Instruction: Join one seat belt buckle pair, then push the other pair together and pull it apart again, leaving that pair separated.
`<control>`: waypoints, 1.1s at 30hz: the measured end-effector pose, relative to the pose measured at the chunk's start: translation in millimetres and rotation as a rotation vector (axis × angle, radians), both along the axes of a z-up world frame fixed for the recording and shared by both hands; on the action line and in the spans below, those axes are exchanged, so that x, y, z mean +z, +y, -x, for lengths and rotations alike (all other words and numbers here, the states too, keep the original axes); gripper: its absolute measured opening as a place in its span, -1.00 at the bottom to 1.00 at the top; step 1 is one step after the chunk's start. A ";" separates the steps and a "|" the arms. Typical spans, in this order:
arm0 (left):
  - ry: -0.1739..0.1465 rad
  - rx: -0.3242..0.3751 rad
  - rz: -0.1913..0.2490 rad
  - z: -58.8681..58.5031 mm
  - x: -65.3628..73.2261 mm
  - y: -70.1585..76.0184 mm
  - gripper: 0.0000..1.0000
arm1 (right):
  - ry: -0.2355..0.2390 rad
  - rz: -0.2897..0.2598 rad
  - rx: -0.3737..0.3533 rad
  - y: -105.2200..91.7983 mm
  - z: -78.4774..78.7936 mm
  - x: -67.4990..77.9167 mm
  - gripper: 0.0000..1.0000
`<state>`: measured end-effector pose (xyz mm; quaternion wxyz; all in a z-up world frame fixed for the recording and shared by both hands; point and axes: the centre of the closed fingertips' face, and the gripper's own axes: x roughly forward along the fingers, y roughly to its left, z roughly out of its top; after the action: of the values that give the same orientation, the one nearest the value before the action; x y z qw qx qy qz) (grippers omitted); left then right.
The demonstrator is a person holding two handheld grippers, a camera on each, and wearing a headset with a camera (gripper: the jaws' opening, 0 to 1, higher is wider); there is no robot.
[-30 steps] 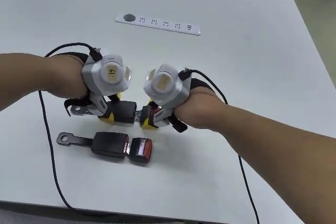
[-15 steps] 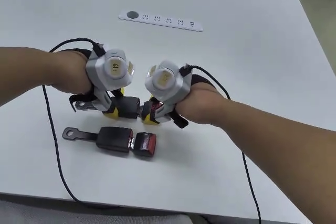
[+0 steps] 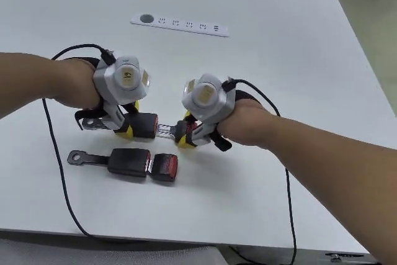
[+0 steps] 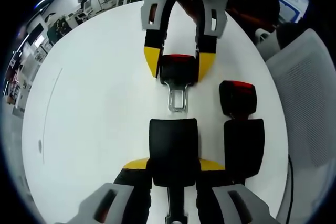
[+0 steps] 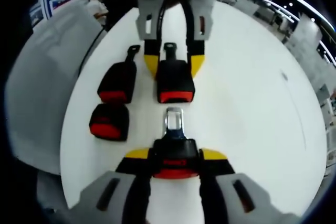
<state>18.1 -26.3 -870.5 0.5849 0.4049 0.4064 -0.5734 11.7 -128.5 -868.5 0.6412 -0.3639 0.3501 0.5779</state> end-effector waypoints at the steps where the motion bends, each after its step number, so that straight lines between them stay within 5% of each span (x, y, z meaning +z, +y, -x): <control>1: -0.001 0.002 -0.001 -0.1 0.0 0.2 -0.35 | 0.000 0.004 -0.002 -4.4 0.2 -0.1 -0.32; 13: -0.014 -0.001 -0.006 6.7 4.8 -1.4 -0.35 | -0.029 0.081 -0.067 -78.5 -1.6 -0.6 -0.30; 21: -0.020 0.000 -0.026 9.3 6.8 -3.1 -0.34 | -0.045 0.091 -0.071 -87.0 -0.1 0.0 -0.27; 27: -0.049 0.006 -0.012 7.9 9.2 -1.5 -0.32 | -0.079 0.087 -0.133 -94.6 -4.8 2.3 0.03; 28: -0.084 -0.040 -0.013 6.1 10.2 -1.1 -0.29 | -0.099 0.065 -0.158 -94.6 -7.5 5.4 0.08; 30: -0.101 -0.015 0.000 7.1 12.9 1.4 -0.17 | -0.099 -0.012 -0.216 -90.9 -7.3 11.6 0.19; 33: -0.105 0.110 0.113 4.2 25.1 -0.4 -0.02 | -0.110 -0.090 -0.279 -92.4 -4.3 20.0 0.31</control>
<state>13.9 -26.6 -845.4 0.6578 0.3780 0.3637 -0.5405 16.0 -220.8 -848.5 0.7491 -0.3137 0.3353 0.4776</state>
